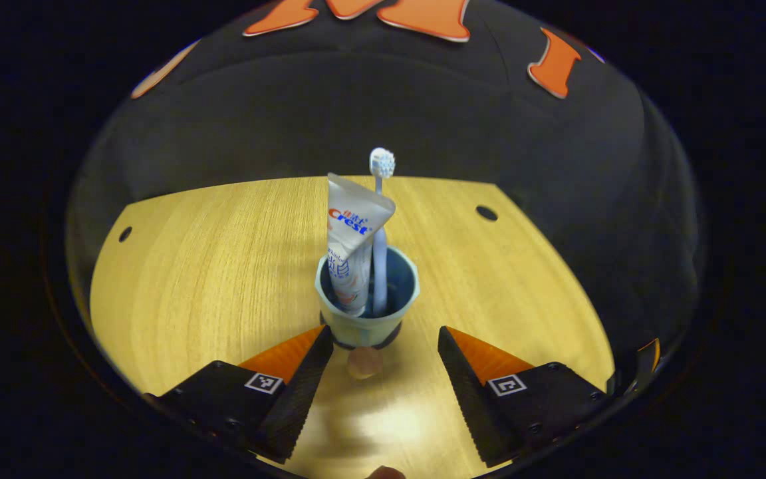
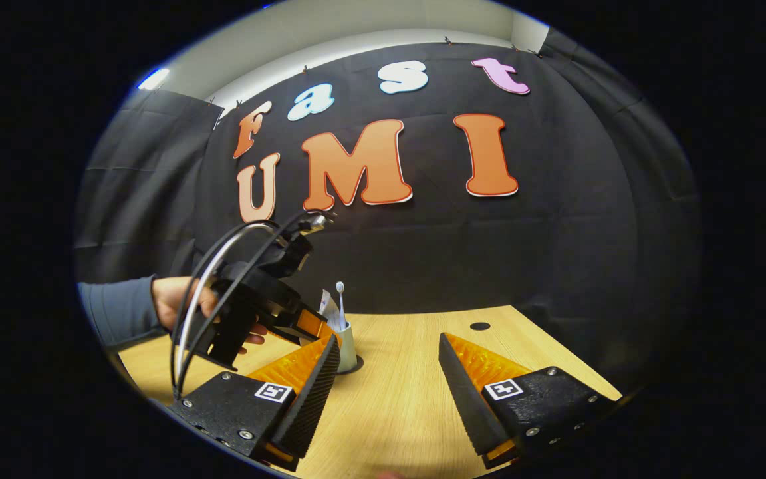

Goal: Put the toothbrush and toothpaste on the desktop into the cup, then pick up the cup and place it on the coaster on the desktop.

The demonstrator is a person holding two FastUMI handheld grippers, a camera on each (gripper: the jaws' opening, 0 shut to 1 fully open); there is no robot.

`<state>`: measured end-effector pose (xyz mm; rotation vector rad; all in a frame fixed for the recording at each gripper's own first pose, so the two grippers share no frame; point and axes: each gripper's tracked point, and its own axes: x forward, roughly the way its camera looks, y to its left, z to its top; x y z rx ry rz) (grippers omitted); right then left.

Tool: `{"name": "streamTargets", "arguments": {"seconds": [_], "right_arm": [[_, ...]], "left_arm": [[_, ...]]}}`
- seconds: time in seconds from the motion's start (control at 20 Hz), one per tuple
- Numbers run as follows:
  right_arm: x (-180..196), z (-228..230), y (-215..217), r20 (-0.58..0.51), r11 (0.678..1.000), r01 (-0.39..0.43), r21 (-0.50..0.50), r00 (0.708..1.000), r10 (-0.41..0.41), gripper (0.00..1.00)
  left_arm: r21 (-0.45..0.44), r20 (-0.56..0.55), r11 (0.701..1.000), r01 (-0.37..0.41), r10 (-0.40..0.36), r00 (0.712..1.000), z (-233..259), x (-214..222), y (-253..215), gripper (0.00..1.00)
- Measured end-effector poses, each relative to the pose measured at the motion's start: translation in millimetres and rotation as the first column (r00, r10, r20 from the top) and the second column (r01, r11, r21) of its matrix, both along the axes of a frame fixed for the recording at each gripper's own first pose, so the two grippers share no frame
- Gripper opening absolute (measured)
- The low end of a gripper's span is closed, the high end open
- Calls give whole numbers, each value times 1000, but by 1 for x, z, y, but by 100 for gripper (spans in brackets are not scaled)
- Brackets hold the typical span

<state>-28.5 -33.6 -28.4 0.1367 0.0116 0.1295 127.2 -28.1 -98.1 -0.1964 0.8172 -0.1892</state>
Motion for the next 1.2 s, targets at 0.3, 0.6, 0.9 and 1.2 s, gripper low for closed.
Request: {"name": "streamTargets", "arguments": {"seconds": [0.3,0.6,0.9,1.2], "right_arm": [[-15,7,8,80,998,18,-66,997,-12,89],[-21,13,60,156,989,13,-149,988,11,90],[-16,25,84,185,989,30,-142,983,-3,90],[-8,17,111,168,989,-16,-148,985,41,91]], "left_arm": [[-27,355,992,-121,122,927,70,-8,33,99],[106,625,964,-244,126,770,129,-35,72,98],[118,756,917,-381,165,634,170,-65,98,98],[130,801,876,-464,183,570,168,-60,107,98]]}}
